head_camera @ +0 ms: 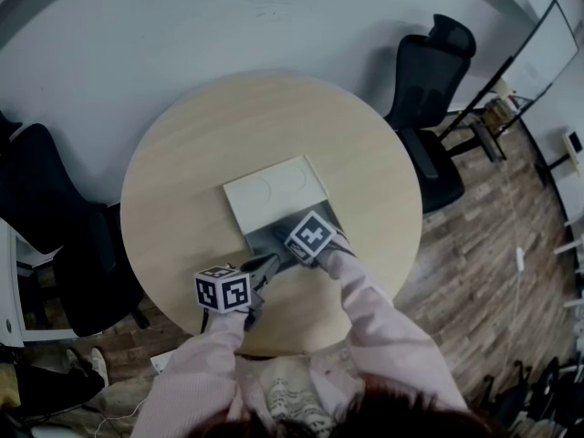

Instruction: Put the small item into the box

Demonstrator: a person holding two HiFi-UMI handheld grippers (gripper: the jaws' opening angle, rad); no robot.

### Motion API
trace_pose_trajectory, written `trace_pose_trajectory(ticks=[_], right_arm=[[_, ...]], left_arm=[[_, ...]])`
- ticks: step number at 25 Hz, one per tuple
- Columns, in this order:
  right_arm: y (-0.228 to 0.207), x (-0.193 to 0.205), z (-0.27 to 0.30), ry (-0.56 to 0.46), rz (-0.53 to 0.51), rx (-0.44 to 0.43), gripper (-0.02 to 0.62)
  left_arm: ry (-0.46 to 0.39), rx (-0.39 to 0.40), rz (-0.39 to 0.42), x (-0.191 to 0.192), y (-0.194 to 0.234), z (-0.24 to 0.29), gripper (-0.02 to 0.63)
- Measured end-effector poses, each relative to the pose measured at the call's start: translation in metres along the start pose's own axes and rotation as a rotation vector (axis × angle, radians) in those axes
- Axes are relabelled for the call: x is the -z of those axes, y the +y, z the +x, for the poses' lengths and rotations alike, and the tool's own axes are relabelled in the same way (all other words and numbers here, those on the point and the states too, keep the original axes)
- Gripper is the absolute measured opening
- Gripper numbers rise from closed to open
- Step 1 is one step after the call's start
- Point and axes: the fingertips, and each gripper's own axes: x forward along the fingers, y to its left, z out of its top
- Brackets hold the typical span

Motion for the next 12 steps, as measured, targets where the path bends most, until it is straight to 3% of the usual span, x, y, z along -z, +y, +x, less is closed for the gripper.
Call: trace_pose_trajectory(ticks=[7, 12], right_arm=[[0.005, -0.007, -0.004, -0.037, 0.038, -0.022, 0.155], [-0.001, -0.008, -0.018, -0.094, 0.057, 0.030, 0.155]], left_arm=[[-0.007, -0.001, 0.002, 0.000, 0.002, -0.004, 0.011], [-0.009, 0.010, 0.004, -0.001, 0.001, -0.007, 0.011]])
